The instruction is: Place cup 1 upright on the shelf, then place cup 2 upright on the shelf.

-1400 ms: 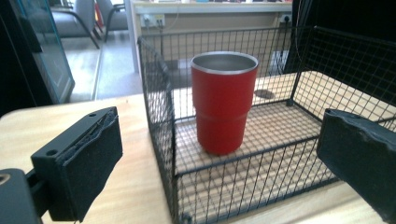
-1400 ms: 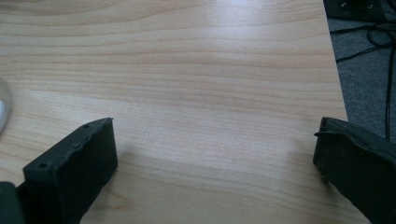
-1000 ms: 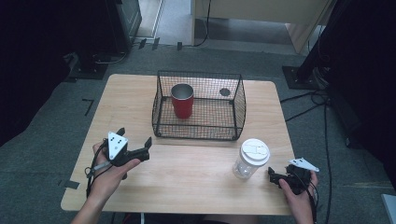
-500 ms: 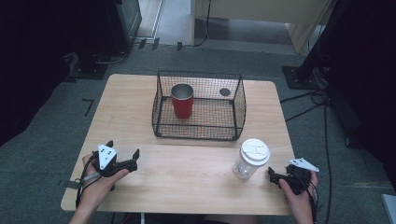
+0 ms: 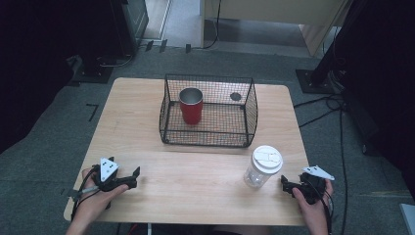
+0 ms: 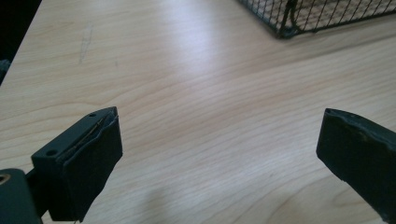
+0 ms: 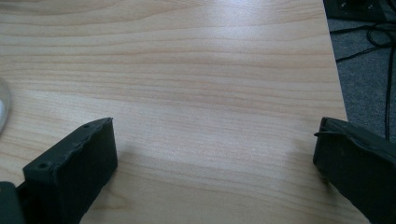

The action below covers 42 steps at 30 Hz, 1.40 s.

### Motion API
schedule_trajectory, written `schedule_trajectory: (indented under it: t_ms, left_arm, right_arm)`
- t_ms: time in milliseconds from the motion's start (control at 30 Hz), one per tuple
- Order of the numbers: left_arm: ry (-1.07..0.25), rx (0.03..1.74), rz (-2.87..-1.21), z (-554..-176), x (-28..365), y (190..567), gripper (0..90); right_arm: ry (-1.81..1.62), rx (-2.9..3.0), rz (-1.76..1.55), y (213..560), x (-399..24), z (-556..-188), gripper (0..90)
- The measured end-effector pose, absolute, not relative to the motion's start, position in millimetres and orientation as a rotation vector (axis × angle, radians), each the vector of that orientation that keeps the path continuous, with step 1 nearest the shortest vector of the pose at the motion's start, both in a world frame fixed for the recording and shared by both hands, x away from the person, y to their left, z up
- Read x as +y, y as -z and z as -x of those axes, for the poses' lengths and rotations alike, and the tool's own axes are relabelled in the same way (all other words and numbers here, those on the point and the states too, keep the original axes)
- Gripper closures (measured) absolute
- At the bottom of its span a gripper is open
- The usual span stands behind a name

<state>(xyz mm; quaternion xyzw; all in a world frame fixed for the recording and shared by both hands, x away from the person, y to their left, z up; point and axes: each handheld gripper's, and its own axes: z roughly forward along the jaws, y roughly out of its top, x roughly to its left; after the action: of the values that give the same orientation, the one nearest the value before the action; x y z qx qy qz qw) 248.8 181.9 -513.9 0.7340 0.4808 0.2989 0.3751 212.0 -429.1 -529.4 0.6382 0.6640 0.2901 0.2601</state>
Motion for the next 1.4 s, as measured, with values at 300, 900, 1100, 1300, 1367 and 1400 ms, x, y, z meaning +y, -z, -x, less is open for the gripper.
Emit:
schedule_trajectory:
  t_ms: [300,900,1100,1300,1367,1400]
  left_arm:
    - [-0.697,1.297,-1.919,-252.9,186.5,516.1,1.0]
    - [-0.579,1.394,-2.03,-262.6,182.9,520.6,0.8]
    - [-0.575,1.39,-2.031,-263.8,183.1,520.8,0.0]
    - [-0.576,1.39,-2.034,-264.9,182.5,520.6,0.0]
    - [-0.575,1.39,-2.033,-265.0,182.6,520.6,0.0]
    - [-0.576,1.392,-2.033,-265.1,182.5,520.6,0.0]
  right_arm:
    - [-0.786,1.798,-1.728,529.4,-429.2,-212.1,0.0]
    - [-0.786,1.797,-1.73,529.4,-429.1,-212.2,0.0]
    - [-0.783,1.786,-1.739,529.3,-429.9,-211.8,0.0]
    - [-0.8,1.782,-1.727,528.6,-430.9,-206.9,0.0]
    - [-0.825,1.793,-1.736,527.3,-430.6,-204.7,0.0]
    - [-0.846,1.798,-1.735,526.5,-430.4,-203.2,0.0]
